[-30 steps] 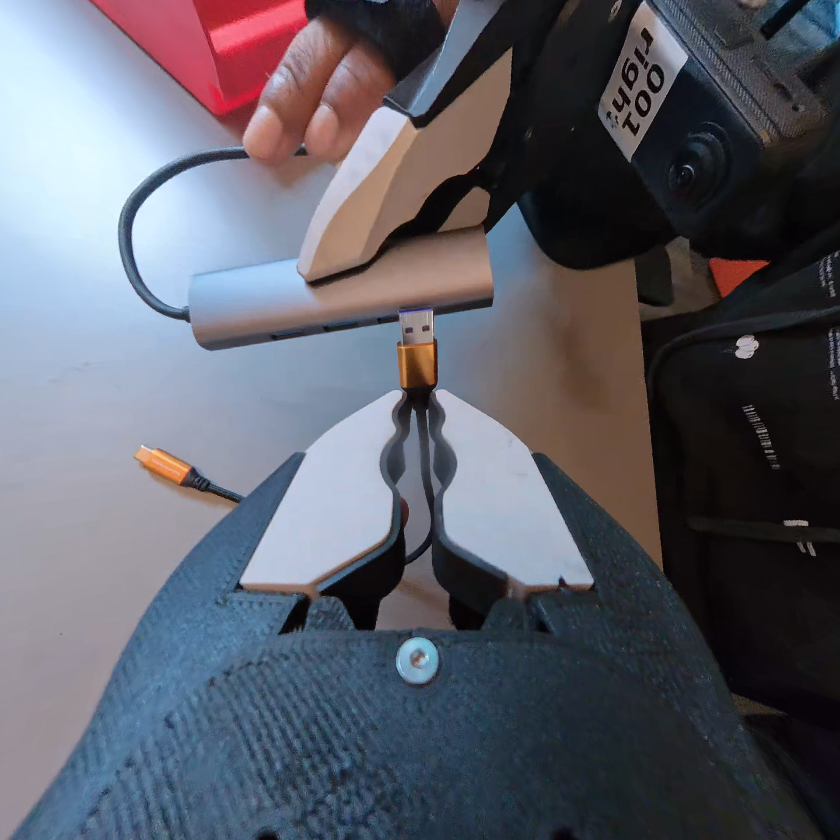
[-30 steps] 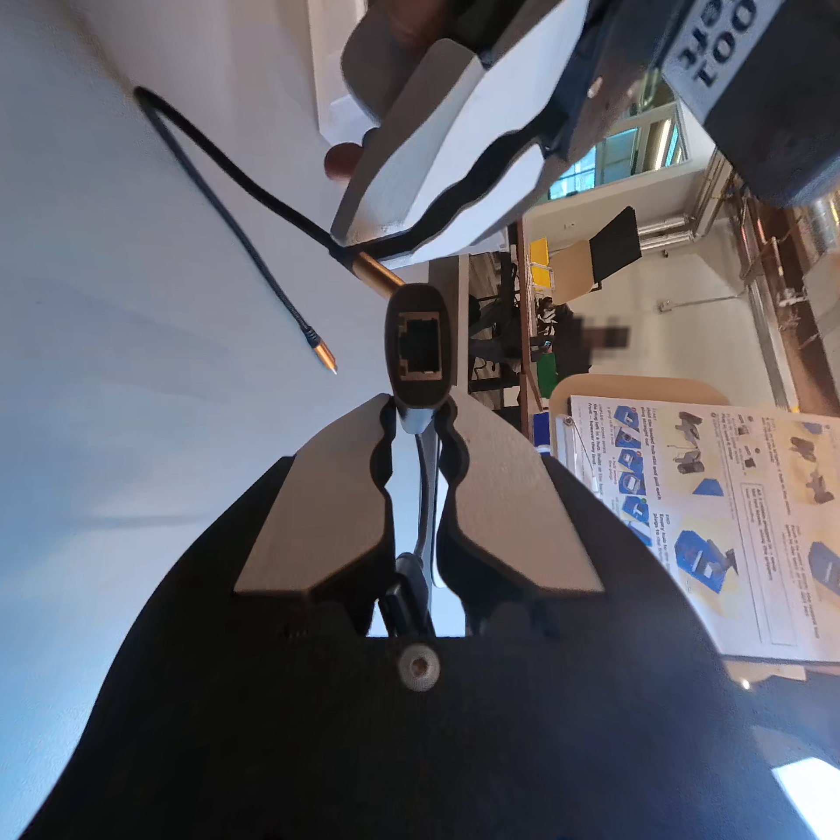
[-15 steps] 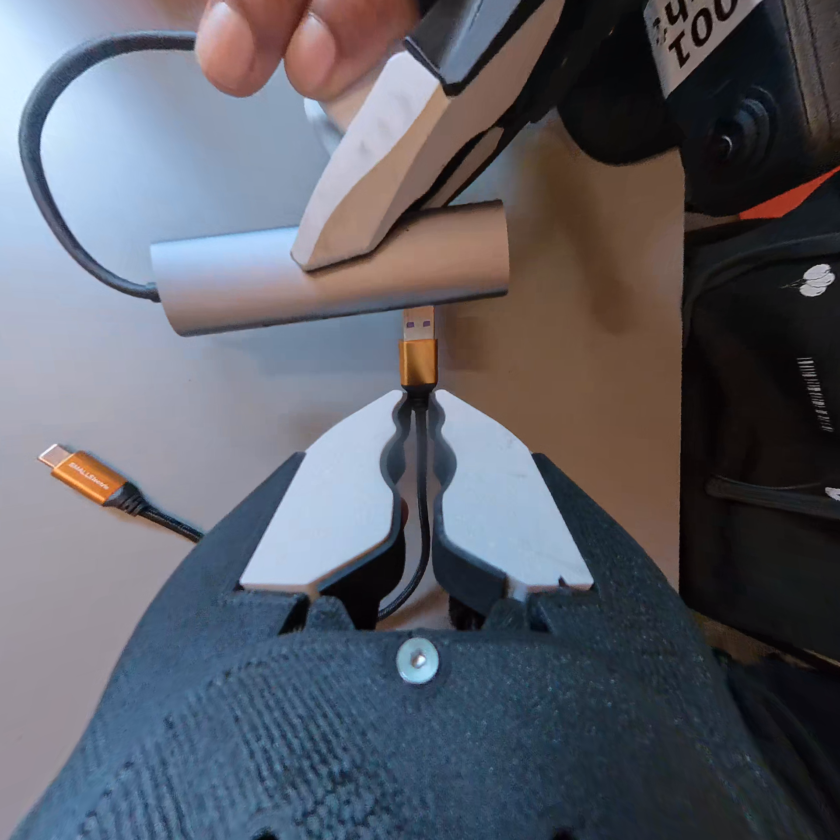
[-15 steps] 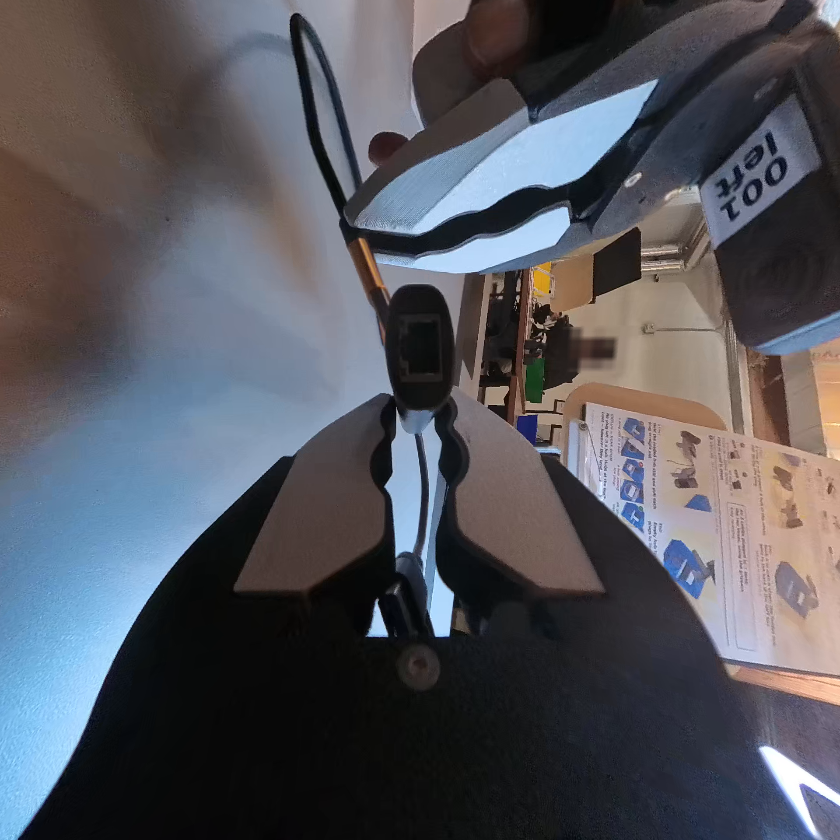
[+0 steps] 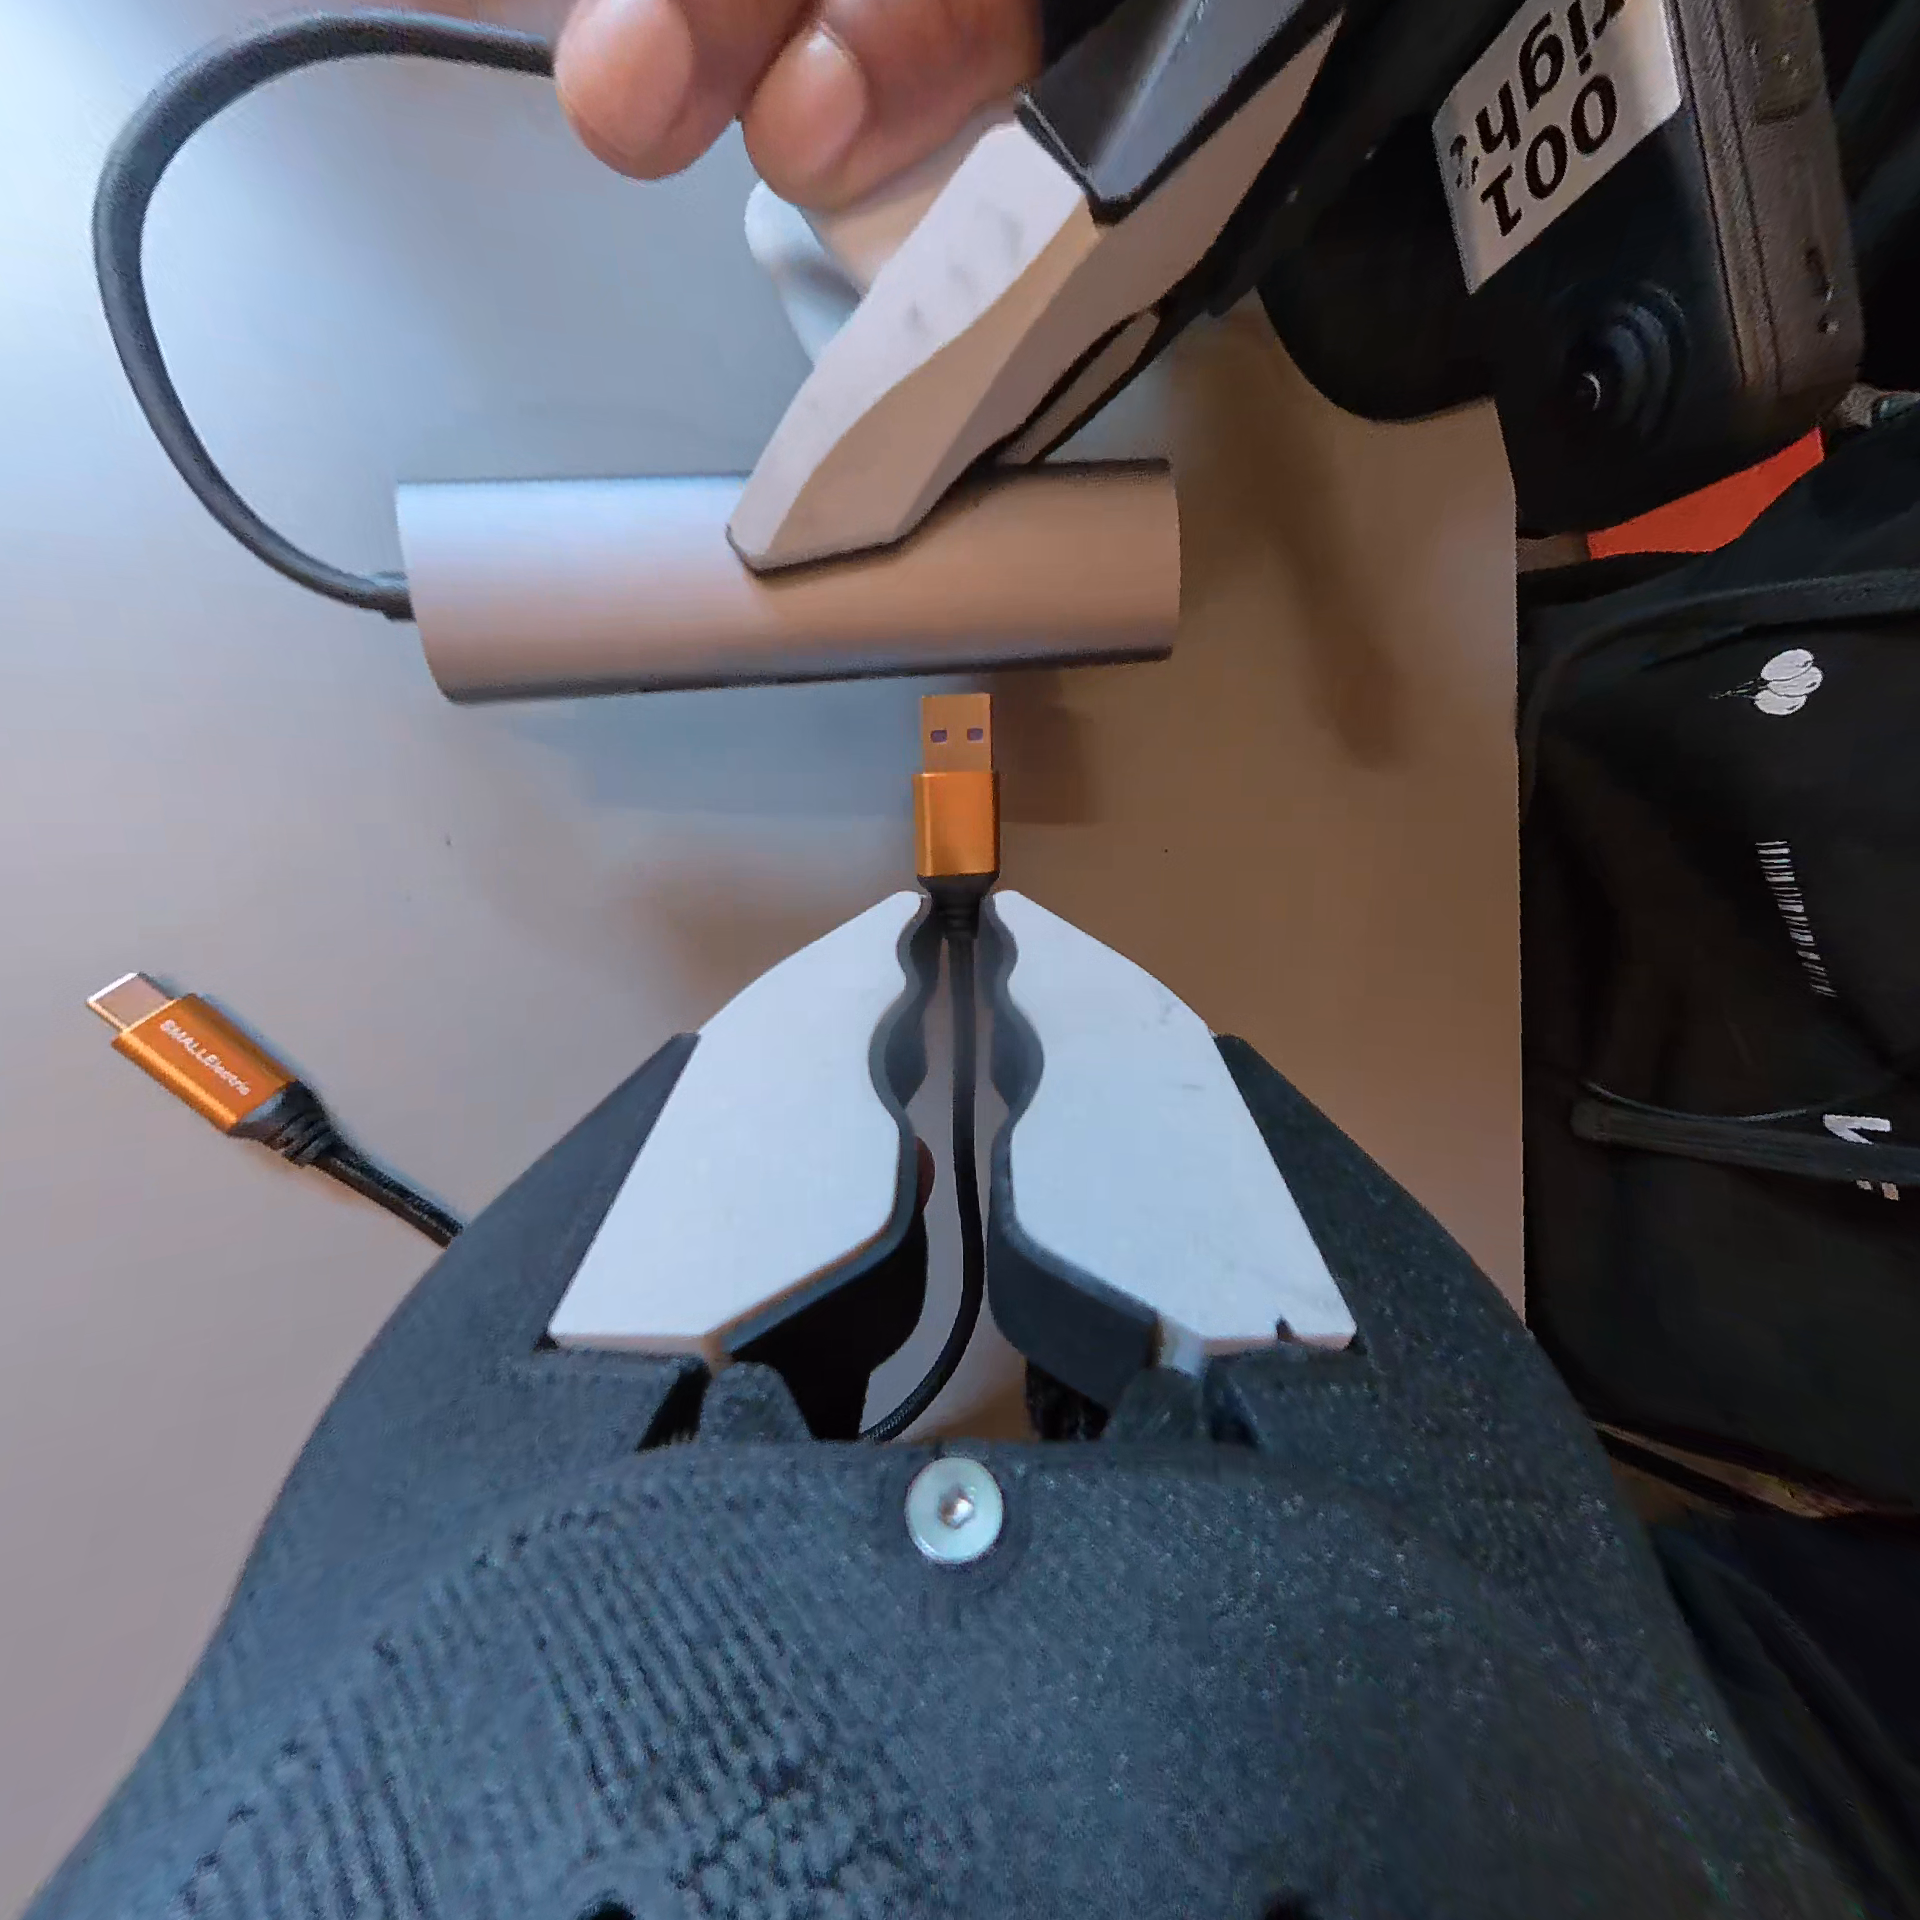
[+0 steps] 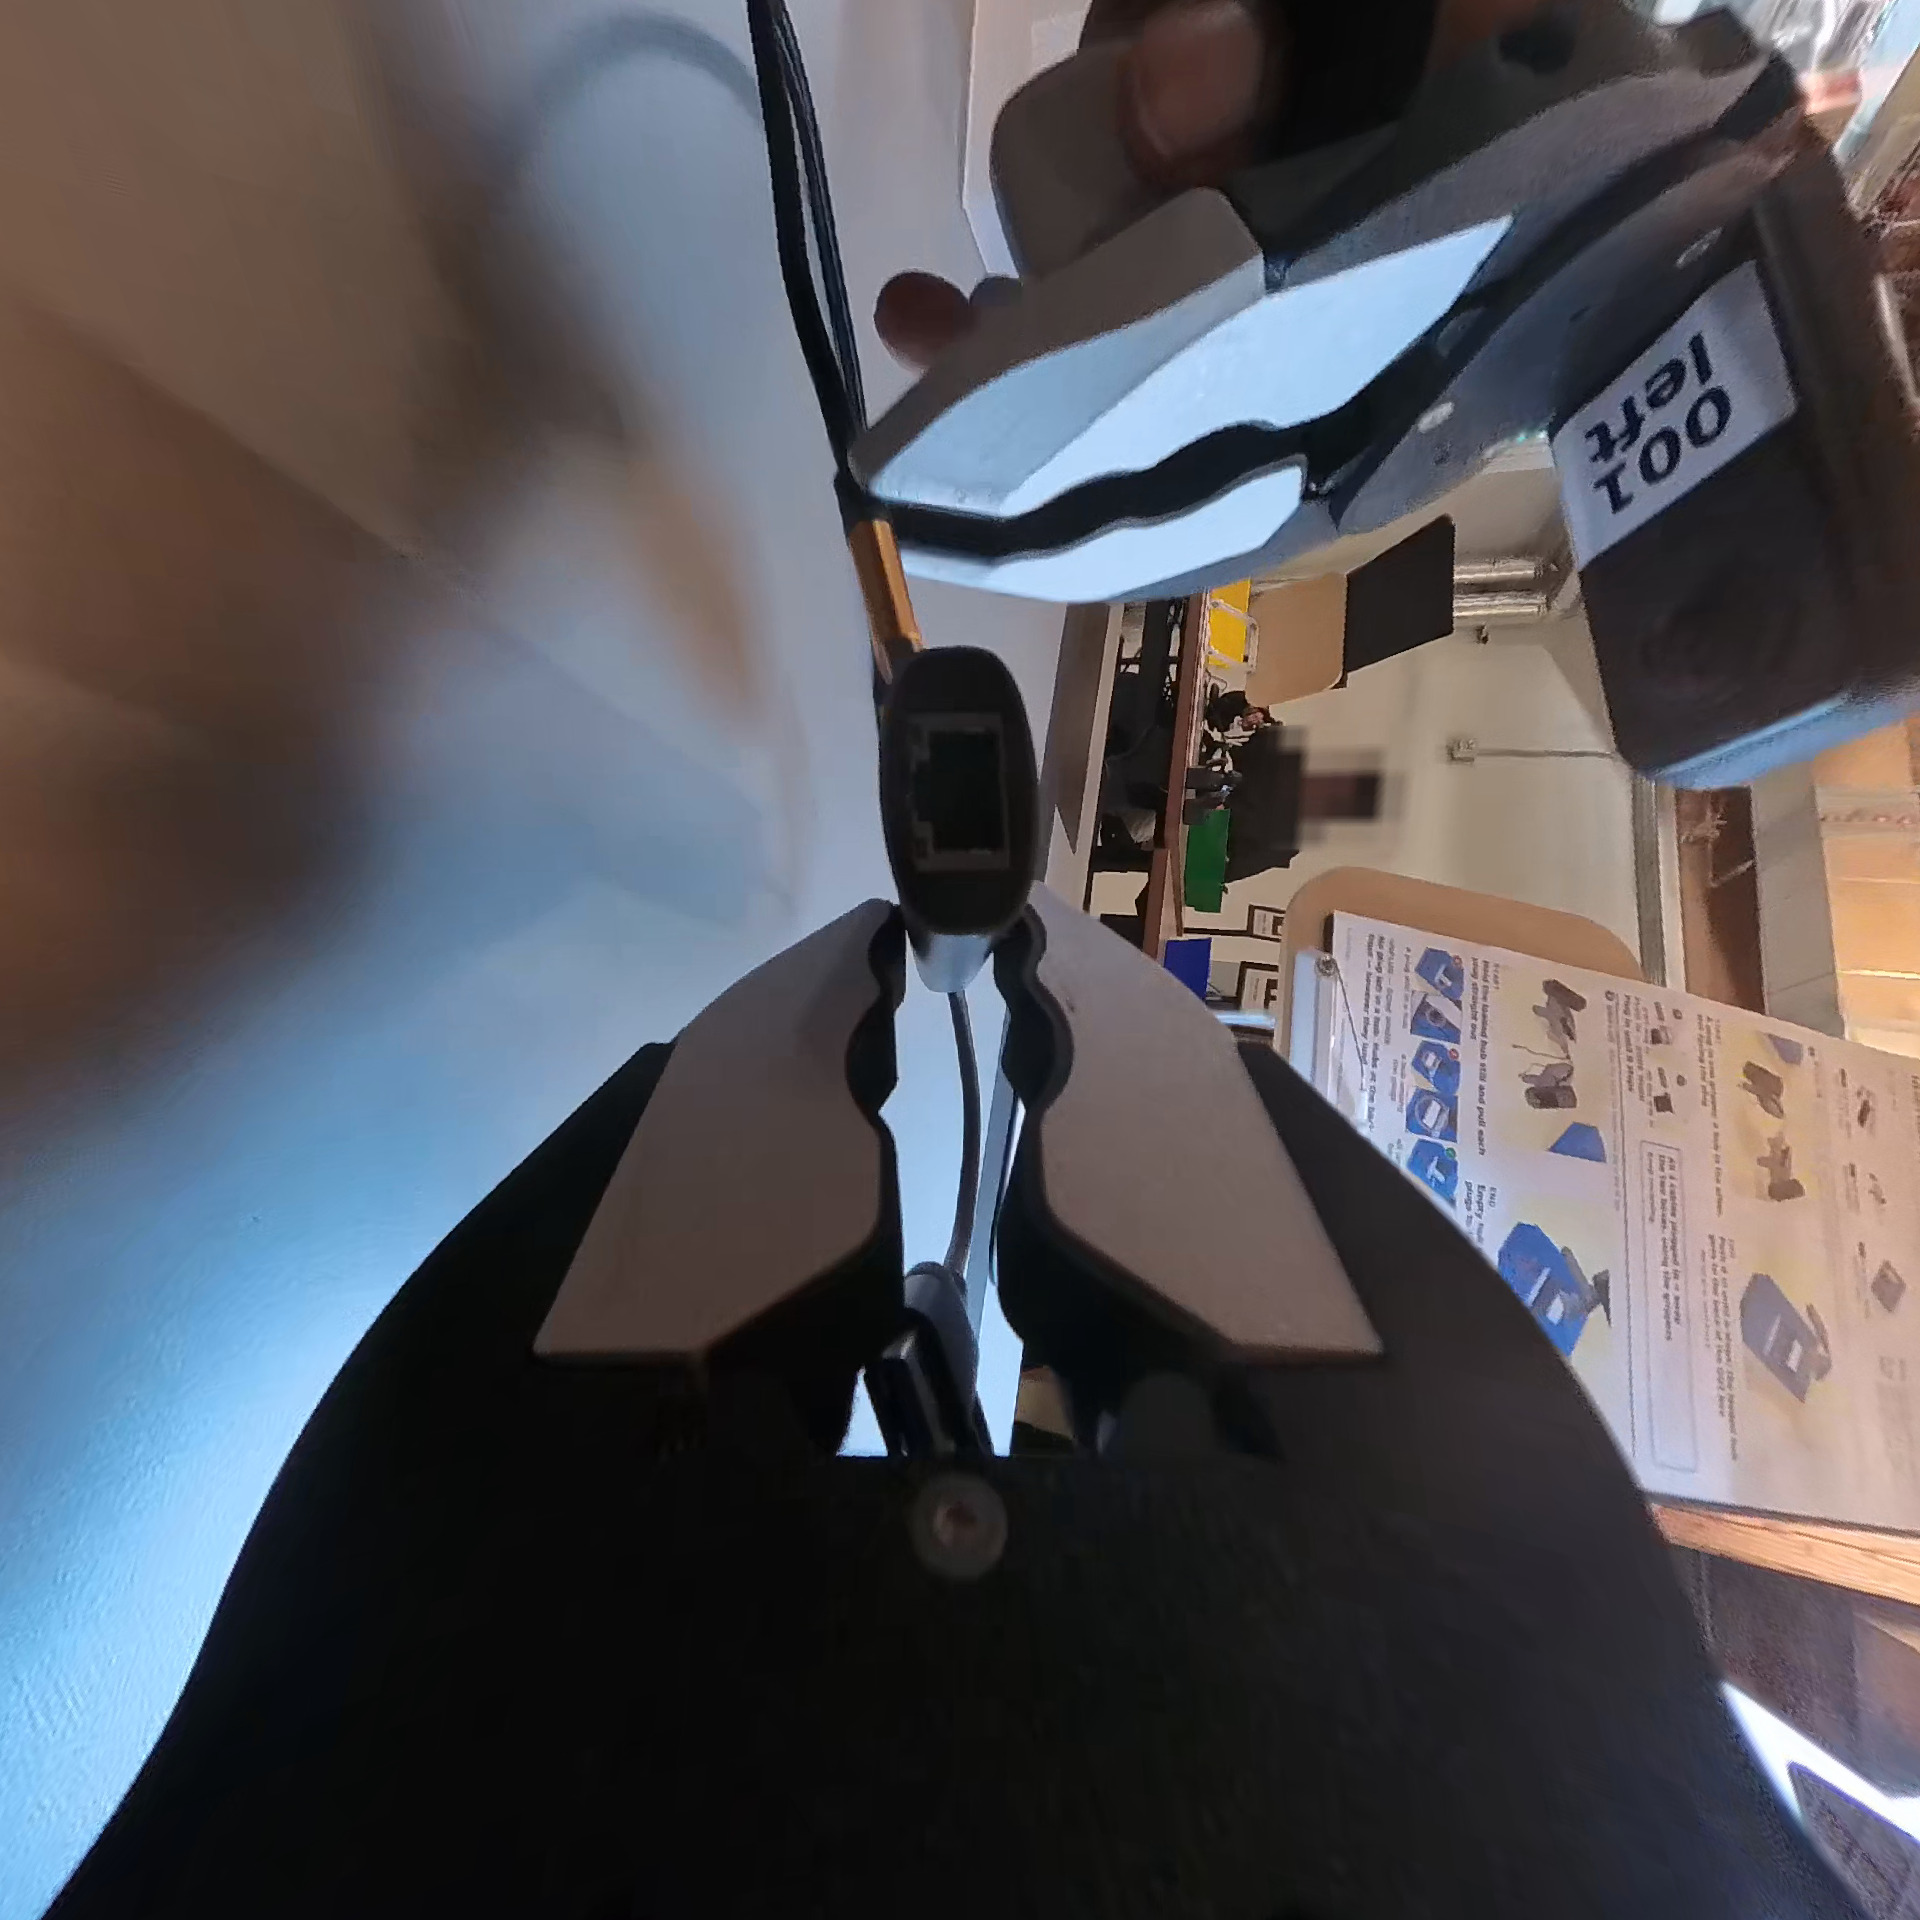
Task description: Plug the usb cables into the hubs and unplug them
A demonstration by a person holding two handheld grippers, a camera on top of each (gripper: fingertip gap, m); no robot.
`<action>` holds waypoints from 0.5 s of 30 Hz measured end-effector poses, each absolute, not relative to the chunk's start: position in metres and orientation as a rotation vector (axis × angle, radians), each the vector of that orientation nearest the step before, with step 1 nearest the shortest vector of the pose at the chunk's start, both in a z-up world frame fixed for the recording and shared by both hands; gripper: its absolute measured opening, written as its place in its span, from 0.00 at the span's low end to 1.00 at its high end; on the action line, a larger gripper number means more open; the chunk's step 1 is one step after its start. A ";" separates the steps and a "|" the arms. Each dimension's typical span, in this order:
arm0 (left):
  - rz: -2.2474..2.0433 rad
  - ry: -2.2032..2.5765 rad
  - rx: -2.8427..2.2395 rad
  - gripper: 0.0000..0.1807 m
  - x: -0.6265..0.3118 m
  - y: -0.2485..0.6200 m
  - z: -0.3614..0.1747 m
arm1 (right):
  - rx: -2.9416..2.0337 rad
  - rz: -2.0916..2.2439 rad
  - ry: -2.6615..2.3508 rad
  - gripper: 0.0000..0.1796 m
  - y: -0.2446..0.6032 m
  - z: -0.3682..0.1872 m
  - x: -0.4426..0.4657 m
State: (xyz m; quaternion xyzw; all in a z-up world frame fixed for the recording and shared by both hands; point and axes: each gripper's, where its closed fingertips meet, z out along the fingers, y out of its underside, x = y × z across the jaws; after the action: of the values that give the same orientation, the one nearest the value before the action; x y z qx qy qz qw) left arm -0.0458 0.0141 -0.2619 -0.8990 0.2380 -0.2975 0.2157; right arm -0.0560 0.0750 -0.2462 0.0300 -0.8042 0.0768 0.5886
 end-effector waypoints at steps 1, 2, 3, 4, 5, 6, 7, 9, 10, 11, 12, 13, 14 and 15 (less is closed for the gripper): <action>-0.828 0.662 -2.492 0.04 -0.045 0.014 -0.262 | 0.077 0.175 -1.876 0.09 0.073 -0.247 -0.056; -0.832 0.667 -2.495 0.04 -0.044 0.014 -0.263 | 0.082 0.170 -1.877 0.09 0.072 -0.248 -0.056; -0.830 0.667 -2.499 0.04 -0.045 0.014 -0.265 | 0.087 0.167 -1.876 0.09 0.072 -0.249 -0.056; -0.840 0.664 -2.498 0.04 -0.044 0.014 -0.265 | 0.093 0.162 -1.874 0.09 0.072 -0.249 -0.056; -0.851 0.662 -2.493 0.04 -0.044 0.013 -0.265 | 0.099 0.155 -1.875 0.09 0.072 -0.249 -0.055; -0.860 0.659 -2.491 0.04 -0.044 0.013 -0.265 | 0.104 0.149 -1.874 0.09 0.072 -0.249 -0.055; -0.871 0.656 -2.487 0.04 -0.044 0.013 -0.265 | 0.108 0.142 -1.872 0.09 0.072 -0.250 -0.056; -0.906 0.652 -2.471 0.04 -0.043 0.012 -0.264 | 0.111 0.130 -1.876 0.09 0.072 -0.251 -0.056; -0.939 0.650 -2.451 0.04 -0.042 0.012 -0.262 | 0.113 0.127 -1.878 0.09 0.072 -0.252 -0.056; -0.963 0.640 -2.435 0.04 -0.042 0.012 -0.260 | 0.113 0.124 -1.875 0.09 0.072 -0.253 -0.056; -0.976 0.627 -2.425 0.04 -0.043 0.013 -0.259 | 0.111 0.121 -1.873 0.09 0.073 -0.253 -0.056; -0.982 0.616 -2.422 0.04 -0.044 0.014 -0.259 | 0.110 0.119 -1.873 0.09 0.073 -0.253 -0.056; -0.985 0.613 -2.421 0.04 -0.044 0.014 -0.260 | 0.111 0.119 -1.875 0.09 0.073 -0.253 -0.056; -0.990 0.610 -2.417 0.04 -0.045 0.014 -0.259 | 0.110 0.115 -1.877 0.09 0.073 -0.254 -0.056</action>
State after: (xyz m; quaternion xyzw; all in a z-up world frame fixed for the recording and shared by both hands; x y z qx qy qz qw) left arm -0.0447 0.0139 -0.2593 -0.8774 0.2216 -0.3596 0.2277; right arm -0.0563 0.0731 -0.2537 0.0474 -0.8058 0.0493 0.5882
